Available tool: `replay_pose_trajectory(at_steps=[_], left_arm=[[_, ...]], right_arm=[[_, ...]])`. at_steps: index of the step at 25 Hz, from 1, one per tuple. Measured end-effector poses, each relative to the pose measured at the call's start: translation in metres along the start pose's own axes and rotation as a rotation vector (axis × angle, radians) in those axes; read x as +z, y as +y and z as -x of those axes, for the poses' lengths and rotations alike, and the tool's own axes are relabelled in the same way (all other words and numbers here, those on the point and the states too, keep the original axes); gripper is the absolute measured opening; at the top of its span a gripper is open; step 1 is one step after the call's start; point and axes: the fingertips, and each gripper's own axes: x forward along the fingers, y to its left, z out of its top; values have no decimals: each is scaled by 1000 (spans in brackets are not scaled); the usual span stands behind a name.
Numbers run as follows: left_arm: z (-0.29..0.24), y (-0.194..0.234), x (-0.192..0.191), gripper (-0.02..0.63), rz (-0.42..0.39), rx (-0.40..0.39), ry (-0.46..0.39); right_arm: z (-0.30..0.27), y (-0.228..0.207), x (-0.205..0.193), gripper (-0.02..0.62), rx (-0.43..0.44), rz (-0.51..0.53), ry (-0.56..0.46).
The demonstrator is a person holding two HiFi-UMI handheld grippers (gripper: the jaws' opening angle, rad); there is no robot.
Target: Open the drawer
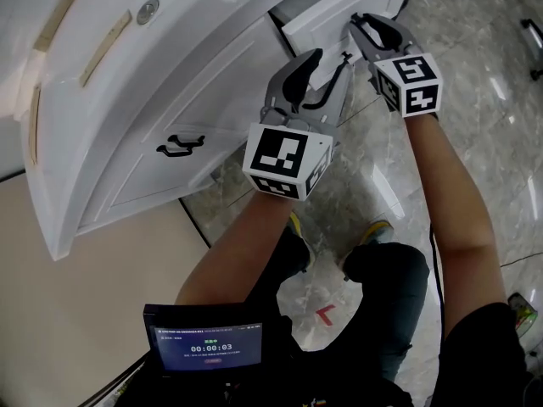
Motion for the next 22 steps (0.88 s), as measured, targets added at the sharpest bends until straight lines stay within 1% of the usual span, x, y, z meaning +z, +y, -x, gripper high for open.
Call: replay_pose_trajectory(at_steps=[5,7,14,19,22], left_arm=[[3,-20,3,144,14,-20,-1],[5,-34,3,144,8,-33,-1],[8,-87,-6,144,45,-100,26],[10,-111,-4,144,38,-138,26],[11,-115,-2,144,44,-152,26]], right_arm=[[29,0,-8,146,5,0,24],[42,0,-11,146,3,-4,30],[87,-2,-25,144,-11,-9,60],[95,-1,-27,144,1,-1,84],[98,-2,-27,143,9,4,95]])
